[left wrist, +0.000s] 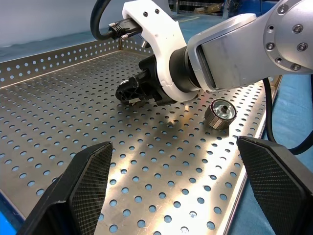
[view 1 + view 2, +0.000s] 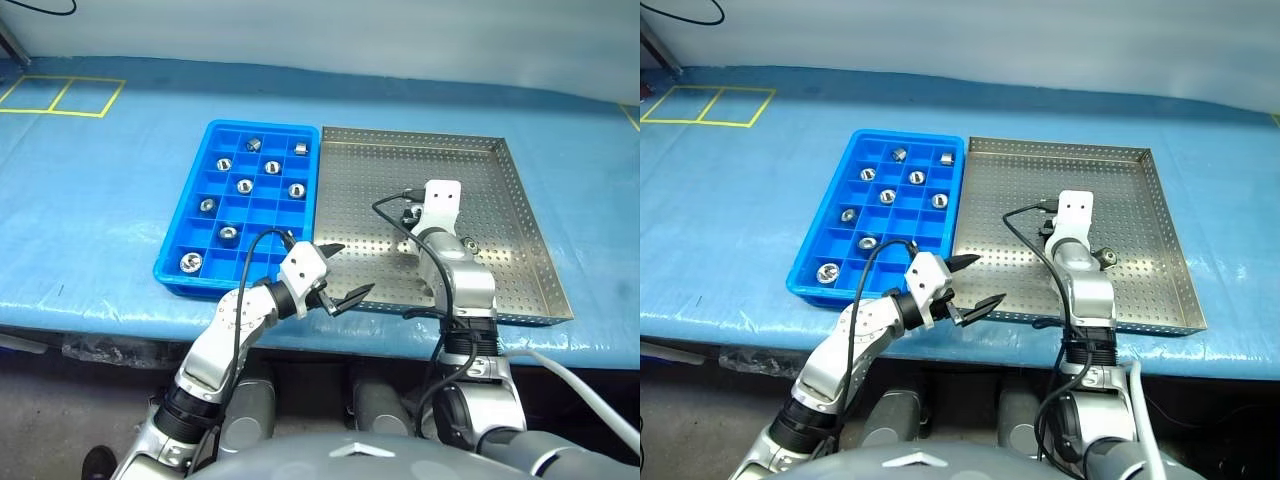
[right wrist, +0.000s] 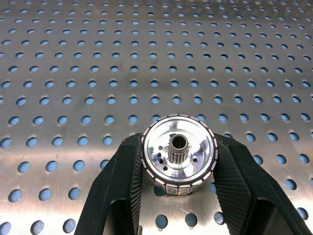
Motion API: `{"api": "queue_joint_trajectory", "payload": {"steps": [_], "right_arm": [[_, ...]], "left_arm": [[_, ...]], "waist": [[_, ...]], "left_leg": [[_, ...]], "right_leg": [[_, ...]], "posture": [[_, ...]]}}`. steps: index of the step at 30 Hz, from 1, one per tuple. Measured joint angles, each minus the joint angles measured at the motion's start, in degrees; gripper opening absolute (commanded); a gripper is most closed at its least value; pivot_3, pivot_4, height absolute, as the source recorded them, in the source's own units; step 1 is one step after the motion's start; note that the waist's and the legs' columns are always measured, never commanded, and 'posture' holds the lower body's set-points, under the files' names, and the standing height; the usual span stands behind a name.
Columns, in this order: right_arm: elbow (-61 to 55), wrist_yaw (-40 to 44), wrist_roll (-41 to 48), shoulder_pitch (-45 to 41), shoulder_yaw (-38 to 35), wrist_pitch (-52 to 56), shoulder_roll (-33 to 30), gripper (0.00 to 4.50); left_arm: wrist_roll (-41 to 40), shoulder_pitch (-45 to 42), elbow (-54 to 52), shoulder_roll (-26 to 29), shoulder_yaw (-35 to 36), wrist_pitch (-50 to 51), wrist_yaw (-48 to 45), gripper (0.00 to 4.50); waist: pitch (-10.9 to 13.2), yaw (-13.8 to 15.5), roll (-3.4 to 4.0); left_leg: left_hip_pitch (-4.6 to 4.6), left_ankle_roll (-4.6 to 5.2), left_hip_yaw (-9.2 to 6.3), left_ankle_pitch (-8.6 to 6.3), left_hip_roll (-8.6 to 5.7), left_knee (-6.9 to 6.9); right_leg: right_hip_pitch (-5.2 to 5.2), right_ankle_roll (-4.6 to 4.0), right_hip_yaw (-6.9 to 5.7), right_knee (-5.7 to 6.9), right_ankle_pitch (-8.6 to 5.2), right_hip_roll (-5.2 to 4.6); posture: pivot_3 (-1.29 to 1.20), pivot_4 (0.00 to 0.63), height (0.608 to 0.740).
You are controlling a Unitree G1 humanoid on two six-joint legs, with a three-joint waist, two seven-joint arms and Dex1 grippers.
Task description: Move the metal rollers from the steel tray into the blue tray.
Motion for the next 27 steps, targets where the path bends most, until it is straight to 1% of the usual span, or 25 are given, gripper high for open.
{"api": "queue_joint_trajectory", "payload": {"steps": [3, 8, 11, 15, 22, 27], "right_arm": [[-3.27, 2.04, -0.01, 0.06, 2.19, 0.7, -0.77, 1.71], [-10.42, 10.16, 0.87, 0.08, 9.98, 0.38, -3.24, 1.71], [-11.8, 14.64, 1.03, -0.22, 15.59, -0.56, -3.59, 1.71], [-11.49, 18.21, 1.17, -1.87, 19.58, -2.32, -3.16, 1.71], [-2.2, 21.01, 0.58, -7.56, 23.66, -7.68, 0.43, 1.71], [7.39, 21.81, 0.42, -11.7, 24.55, -12.23, 4.28, 1.71]], "left_arm": [[0.01, 0.0, 0.0, -0.43, 0.81, 0.0, 1.37, 4.5], [0.0, 0.71, -1.11, -1.25, 5.33, 0.01, 5.95, 4.5], [-0.03, 1.85, -3.36, -1.42, 8.3, 0.26, 8.49, 4.5], [0.03, 3.58, -6.05, -0.83, 10.5, 0.71, 10.57, 4.5], [0.07, 10.11, -12.55, 1.02, 12.85, 2.5, 13.33, 4.5], [0.29, 13.51, -15.8, 1.16, 14.16, 3.03, 16.04, 4.5]], "waist": [[0.02, -0.06, 0.06], [0.04, -0.08, 0.08], [0.04, 0.27, 0.08], [0.04, 1.05, 0.07], [0.04, 2.7, 0.07], [0.04, 5.18, 0.06]], "left_leg": [[-0.01, 0.0, 0.0, 0.0, 0.0, 0.0], [-0.01, 0.0, -0.04, 0.0, 0.03, -0.05], [-0.01, 0.0, -0.06, 0.0, 0.02, -0.06], [-0.01, 0.0, -0.07, 0.0, 0.01, -0.05], [0.0, -0.01, -0.1, 0.0, 0.05, -0.16], [0.0, -0.01, -0.14, 0.0, 0.05, -0.24]], "right_leg": [[-0.02, 0.0, 0.0, 0.0, 0.0, 0.0], [-0.03, -0.01, -0.02, 0.0, -0.01, 0.03], [-0.02, -0.02, -0.03, -0.01, -0.02, 0.03], [0.0, -0.01, -0.04, -0.03, -0.01, 0.02], [-0.07, -0.09, -0.08, -0.01, -0.05, 0.06], [-0.09, -0.13, -0.13, -0.02, -0.08, 0.08]], "posture": [[0.05, 0.15, 0.74], [0.09, 0.15, 0.74], [0.12, 0.15, 0.74], [0.19, 0.15, 0.74], [0.32, 0.15, 0.74], [0.37, 0.15, 0.74]]}}
